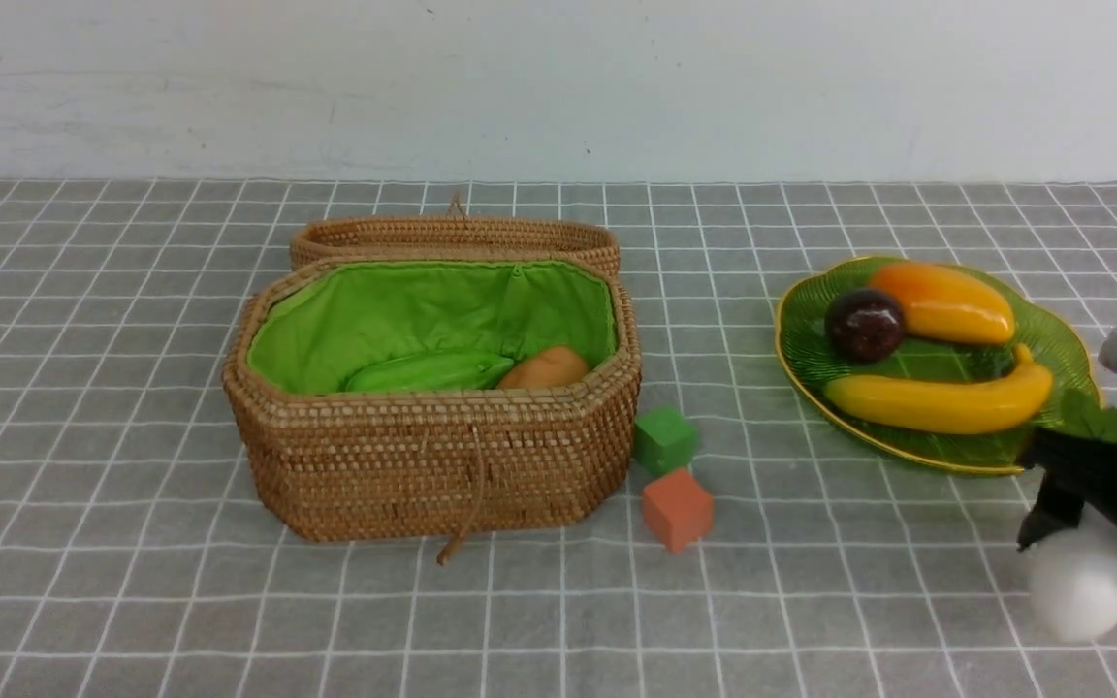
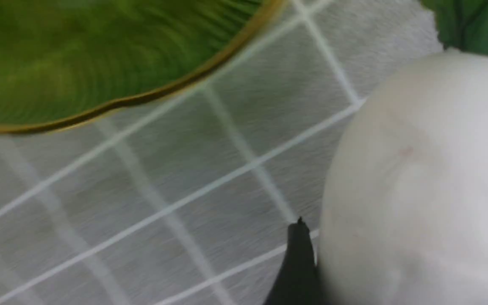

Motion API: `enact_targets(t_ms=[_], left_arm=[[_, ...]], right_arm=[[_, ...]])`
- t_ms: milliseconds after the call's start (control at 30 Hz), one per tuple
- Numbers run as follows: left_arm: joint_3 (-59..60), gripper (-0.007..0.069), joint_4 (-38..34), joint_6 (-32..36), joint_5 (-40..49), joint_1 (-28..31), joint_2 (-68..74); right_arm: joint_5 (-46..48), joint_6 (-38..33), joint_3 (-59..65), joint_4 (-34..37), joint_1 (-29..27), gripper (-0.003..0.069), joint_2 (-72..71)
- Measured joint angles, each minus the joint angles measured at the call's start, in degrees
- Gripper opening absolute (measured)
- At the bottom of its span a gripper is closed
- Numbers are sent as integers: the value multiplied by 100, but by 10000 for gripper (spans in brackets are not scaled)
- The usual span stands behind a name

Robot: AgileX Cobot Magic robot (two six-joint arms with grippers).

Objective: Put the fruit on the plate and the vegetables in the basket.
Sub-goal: Take a daikon with your right arm and place it on the basket on the left.

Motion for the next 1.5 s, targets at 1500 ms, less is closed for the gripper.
enact_targets(t_ms=[1500], left_arm=[[0, 217, 0, 3, 0, 0, 0]], right_arm=[[662, -9208, -4098, 5857, 3727, 398, 2115]])
